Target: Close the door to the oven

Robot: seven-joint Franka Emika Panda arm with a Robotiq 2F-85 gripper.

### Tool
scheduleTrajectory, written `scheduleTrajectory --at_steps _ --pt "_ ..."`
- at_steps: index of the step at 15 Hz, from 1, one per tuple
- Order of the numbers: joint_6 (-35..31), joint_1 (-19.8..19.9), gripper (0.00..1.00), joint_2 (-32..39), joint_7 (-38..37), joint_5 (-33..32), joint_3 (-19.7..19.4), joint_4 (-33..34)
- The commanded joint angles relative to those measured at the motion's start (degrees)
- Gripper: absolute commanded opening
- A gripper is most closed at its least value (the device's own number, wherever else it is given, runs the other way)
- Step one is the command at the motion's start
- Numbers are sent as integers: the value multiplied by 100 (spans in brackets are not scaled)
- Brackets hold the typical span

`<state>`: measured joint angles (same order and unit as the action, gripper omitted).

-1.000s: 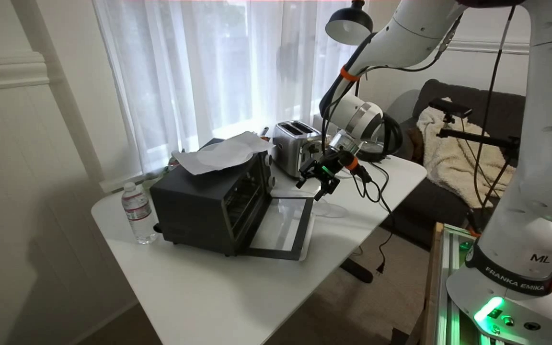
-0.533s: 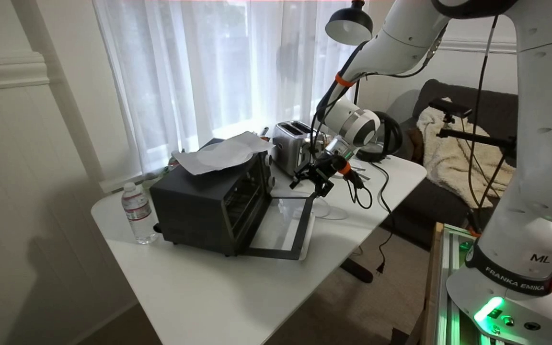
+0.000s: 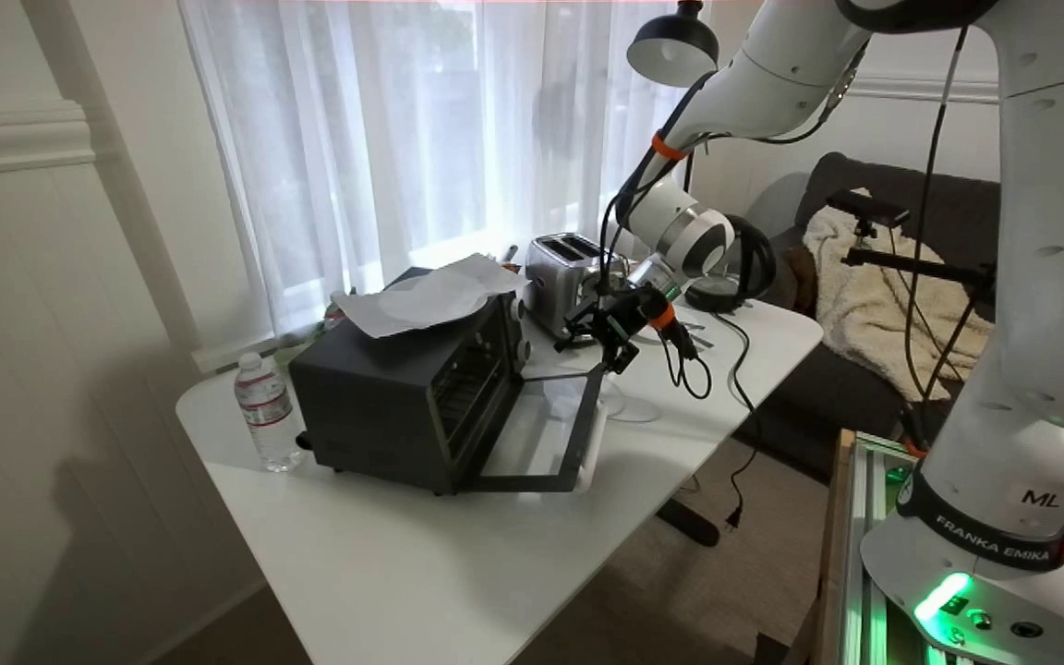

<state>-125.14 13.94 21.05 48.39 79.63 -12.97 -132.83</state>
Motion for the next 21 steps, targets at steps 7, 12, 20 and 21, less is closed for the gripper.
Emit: scheduleTrajectory --at_steps 7,12,20,21 --pt "1052 66 100 -731 -220 -61 -65 -64" --pt "1038 -6 100 -864 -6 126 -44 -19" --pt "889 -153 100 -790 737 919 134 194" --pt "896 -176 100 -766 791 1006 152 228"
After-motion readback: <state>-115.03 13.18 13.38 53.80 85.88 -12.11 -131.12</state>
